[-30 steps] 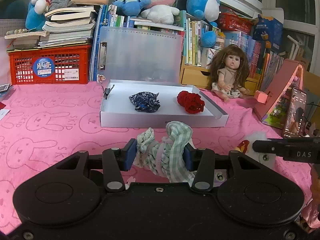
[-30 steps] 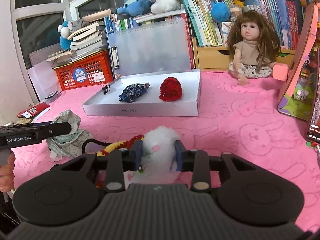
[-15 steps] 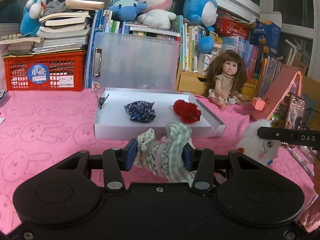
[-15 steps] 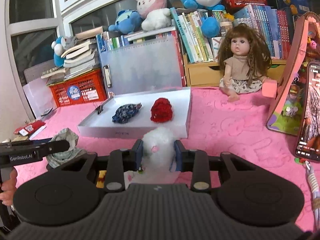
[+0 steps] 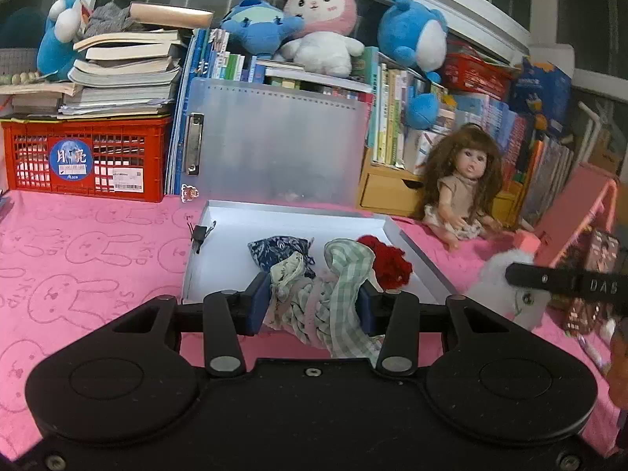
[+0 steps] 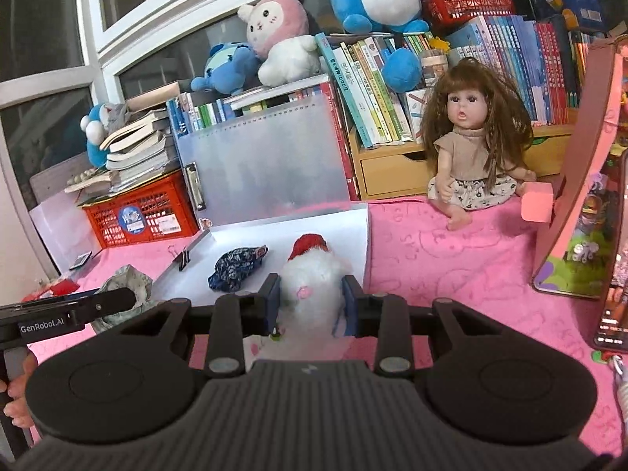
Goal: Organize objects
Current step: 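Carry the gingham dress and white plush over the white box tray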
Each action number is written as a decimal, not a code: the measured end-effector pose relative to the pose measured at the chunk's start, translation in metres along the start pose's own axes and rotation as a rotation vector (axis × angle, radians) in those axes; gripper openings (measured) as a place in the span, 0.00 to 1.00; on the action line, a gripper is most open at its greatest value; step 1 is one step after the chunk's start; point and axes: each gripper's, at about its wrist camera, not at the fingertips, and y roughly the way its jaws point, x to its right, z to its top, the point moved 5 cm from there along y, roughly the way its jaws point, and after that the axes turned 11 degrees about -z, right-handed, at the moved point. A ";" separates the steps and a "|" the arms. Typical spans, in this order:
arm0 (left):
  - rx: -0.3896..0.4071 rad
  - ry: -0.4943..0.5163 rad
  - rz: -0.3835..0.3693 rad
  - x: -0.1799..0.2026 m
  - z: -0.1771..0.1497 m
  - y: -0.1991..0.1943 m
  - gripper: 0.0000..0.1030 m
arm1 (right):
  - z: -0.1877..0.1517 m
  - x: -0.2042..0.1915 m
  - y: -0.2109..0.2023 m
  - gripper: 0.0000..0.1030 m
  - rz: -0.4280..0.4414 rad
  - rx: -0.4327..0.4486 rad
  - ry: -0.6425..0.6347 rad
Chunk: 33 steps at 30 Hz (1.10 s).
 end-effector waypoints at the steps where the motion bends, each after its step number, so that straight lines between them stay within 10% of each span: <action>1: -0.001 -0.009 0.001 -0.002 0.002 0.003 0.41 | 0.001 -0.001 0.004 0.36 -0.001 -0.004 0.003; 33: -0.138 -0.099 0.110 -0.049 -0.001 0.141 0.41 | 0.003 -0.015 0.135 0.35 -0.082 -0.154 0.123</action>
